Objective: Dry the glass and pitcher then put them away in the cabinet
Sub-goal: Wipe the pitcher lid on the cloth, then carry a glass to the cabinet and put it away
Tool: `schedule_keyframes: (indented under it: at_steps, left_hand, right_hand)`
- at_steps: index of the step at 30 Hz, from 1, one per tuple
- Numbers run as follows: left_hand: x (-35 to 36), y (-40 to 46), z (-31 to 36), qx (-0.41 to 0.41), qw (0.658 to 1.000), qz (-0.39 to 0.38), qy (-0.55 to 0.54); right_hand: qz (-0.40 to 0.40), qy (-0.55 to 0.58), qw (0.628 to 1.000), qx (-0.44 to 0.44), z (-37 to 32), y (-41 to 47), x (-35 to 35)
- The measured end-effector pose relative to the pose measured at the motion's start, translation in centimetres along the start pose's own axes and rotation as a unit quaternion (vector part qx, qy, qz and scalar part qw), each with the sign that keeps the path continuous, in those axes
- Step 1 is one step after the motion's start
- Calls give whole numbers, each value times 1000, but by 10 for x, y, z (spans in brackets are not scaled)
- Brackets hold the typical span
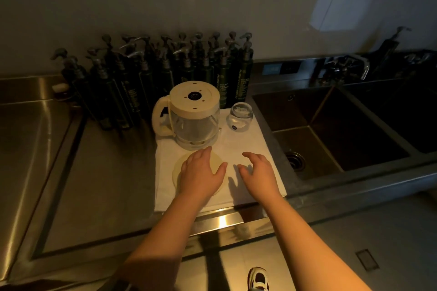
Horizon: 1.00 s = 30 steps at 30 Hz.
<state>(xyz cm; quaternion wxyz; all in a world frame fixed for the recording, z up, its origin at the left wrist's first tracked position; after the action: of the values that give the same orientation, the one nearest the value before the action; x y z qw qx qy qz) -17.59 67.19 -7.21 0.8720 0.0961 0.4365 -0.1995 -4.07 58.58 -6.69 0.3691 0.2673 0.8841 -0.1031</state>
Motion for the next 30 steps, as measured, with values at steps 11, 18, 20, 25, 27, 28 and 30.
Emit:
schedule_keyframes:
  at_steps: [11, 18, 20, 25, 27, 28, 30]
  left_hand:
    - [48, 53, 68, -58, 997, 49, 5]
    - [69, 85, 91, -84, 995, 52, 10]
    - [72, 94, 95, -84, 995, 55, 8]
    - [78, 122, 92, -79, 995, 57, -9]
    - [84, 137, 86, -77, 995, 51, -21]
    - [87, 144, 83, -80, 995, 44, -27]
    - [90, 154, 79, -73, 996, 55, -19]
  right_hand:
    - [-55, 14, 998, -15, 63, 89, -35]
    - [-90, 21, 995, -48, 84, 137, -58]
    - [-90, 36, 994, -45, 85, 149, -60]
    - [-103, 73, 991, -41, 81, 177, -54]
    - [-110, 84, 990, -40, 76, 190, -47]
    - [-113, 92, 989, -35, 73, 196, -44]
    - [-125, 119, 985, -26, 68, 208, -36]
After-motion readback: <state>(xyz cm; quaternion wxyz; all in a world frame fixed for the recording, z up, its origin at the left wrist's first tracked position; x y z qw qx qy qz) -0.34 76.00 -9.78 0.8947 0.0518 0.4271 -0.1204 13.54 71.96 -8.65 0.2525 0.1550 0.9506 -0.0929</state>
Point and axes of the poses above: each hand's wrist, its own y-axis towards the middle knuckle, its own x-axis out of the palm, z = x × y, the point moved 1 cm from there along y, towards the middle knuckle, and after that the axes turned 2 degrees about -x, right-handed, at the moved point
